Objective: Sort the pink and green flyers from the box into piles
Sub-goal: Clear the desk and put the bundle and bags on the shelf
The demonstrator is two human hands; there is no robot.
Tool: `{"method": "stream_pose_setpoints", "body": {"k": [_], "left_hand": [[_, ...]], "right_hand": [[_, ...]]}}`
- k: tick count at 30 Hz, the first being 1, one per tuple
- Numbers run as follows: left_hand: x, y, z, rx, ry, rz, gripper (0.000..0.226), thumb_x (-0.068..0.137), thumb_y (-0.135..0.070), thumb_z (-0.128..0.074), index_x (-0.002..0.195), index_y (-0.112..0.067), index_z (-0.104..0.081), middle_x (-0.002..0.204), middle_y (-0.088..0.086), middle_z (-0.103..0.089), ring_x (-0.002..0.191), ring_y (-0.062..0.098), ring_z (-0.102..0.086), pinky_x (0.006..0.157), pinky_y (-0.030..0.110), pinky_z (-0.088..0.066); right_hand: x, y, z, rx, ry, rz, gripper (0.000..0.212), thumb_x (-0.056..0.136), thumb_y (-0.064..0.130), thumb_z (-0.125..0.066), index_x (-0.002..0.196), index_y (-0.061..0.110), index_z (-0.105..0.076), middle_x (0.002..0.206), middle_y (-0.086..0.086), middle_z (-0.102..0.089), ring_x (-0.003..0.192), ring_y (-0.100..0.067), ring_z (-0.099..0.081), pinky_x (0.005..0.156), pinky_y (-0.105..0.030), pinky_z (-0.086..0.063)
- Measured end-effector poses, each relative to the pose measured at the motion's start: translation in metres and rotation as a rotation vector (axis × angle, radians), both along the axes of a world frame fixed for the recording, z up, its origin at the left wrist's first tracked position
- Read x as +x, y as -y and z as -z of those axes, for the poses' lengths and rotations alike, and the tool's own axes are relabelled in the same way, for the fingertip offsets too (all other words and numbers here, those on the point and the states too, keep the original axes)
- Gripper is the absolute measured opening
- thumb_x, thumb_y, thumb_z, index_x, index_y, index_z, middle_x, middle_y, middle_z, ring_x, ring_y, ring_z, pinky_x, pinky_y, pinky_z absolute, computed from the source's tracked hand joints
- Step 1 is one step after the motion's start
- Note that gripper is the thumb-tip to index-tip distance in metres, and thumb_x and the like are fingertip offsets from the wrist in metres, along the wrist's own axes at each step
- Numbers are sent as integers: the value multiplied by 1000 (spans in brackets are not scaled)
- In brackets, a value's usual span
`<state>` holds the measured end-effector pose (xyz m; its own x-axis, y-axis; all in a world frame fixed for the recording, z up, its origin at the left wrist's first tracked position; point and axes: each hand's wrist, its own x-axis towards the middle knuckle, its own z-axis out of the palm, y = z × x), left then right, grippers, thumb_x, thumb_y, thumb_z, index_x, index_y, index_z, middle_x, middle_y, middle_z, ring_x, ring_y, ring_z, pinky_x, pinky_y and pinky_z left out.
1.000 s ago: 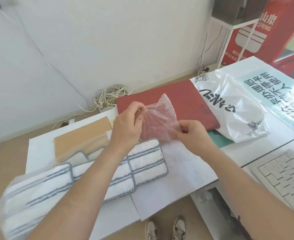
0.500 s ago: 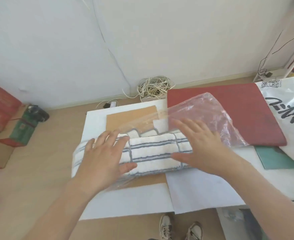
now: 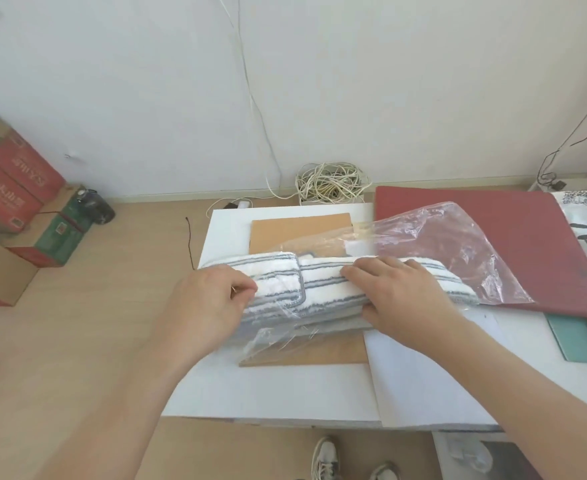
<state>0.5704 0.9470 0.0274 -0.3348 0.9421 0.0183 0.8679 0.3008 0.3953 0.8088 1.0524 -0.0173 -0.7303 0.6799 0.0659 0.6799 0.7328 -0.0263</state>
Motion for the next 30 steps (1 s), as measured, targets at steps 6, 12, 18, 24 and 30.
{"method": "stream_pose_setpoints", "body": {"k": [6,12,18,24,30], "left_hand": [[-1,-24,-68,503,720,-221,21,80,-3,-73,77,-24,-73,66,-9,-69,58,-1,-59,62,12,-48],[36,-51,-208,831,981,109,14,78,5,-70,78,-9,-73,62,1,-65,60,15,-57,57,20,-48],[121,-71,-287,809,1001,416,9,78,6,-71,81,-2,-72,66,6,-66,54,17,-56,59,23,-49],[179,-95,-297,779,1032,454,8,80,5,-70,85,-1,-71,70,4,-66,58,16,-60,63,23,-52],[206,-103,-291,820,1371,455,11,81,10,-66,85,1,-70,72,8,-64,66,21,-59,66,27,-53]], "right_hand": [[-1,-11,-50,397,-434,-55,39,77,5,-62,111,22,-70,115,5,-68,107,-27,-61,79,-41,-44],[8,-23,-197,543,-741,-232,40,80,-5,-52,114,9,-68,121,-7,-64,115,-39,-55,94,-50,-47],[28,-7,-243,438,-977,-136,26,71,-6,-68,94,6,-61,94,4,-49,67,-9,-45,60,-15,-39],[82,-5,-245,405,-1026,78,20,83,14,-67,103,15,-70,108,14,-63,113,4,-50,89,-19,-41],[126,16,-213,76,-1515,824,67,83,41,-70,139,33,-34,134,-1,-40,124,-16,-39,103,-31,-30]]}}
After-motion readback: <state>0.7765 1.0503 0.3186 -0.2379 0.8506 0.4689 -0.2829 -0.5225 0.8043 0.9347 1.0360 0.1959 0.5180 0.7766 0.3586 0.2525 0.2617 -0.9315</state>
